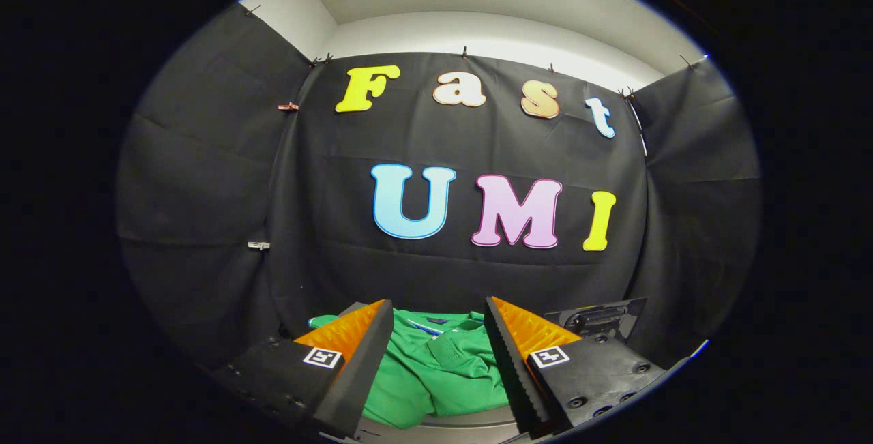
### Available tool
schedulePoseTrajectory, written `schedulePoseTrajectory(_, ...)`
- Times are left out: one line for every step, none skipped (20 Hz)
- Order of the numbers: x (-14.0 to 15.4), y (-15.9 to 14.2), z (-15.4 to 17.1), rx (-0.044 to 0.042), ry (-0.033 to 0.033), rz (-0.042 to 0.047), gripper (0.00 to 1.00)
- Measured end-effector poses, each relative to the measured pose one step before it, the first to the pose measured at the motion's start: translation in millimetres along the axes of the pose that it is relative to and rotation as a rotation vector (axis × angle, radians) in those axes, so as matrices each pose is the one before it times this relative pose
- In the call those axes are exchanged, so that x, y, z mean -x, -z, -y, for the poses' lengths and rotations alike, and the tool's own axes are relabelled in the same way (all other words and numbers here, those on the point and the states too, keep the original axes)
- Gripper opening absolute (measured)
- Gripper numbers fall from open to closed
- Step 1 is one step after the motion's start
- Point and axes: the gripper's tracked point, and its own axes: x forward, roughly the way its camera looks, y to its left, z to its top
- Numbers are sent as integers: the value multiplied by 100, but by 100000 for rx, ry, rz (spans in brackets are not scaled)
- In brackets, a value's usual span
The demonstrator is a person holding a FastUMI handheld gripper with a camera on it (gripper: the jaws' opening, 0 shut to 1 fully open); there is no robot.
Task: Put the clothes into the washing machine and then close the washing machine lid.
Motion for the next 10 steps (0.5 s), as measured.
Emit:
schedulePoseTrajectory(-241,292,-114,338,-491,-1751,85)
schedulePoseTrajectory(-337,572,-194,403,-628,-2502,85)
schedulePoseTrajectory(-393,753,-189,219,-1053,-3686,85)
schedulePoseTrajectory(-441,794,-128,-395,-949,-4121,85)
schedulePoseTrajectory(-451,902,-279,-1640,-1645,-5695,85)
schedulePoseTrajectory(-559,868,-278,-1291,-1383,-5322,85)
schedulePoseTrajectory(-507,948,-161,-1138,-774,-5804,85)
schedulePoseTrajectory(-725,889,236,-1086,-329,-5532,85)
schedulePoseTrajectory(-709,541,346,-1458,-26,-4997,85)
schedulePoseTrajectory(-785,385,-76,-2114,-466,-4341,85)
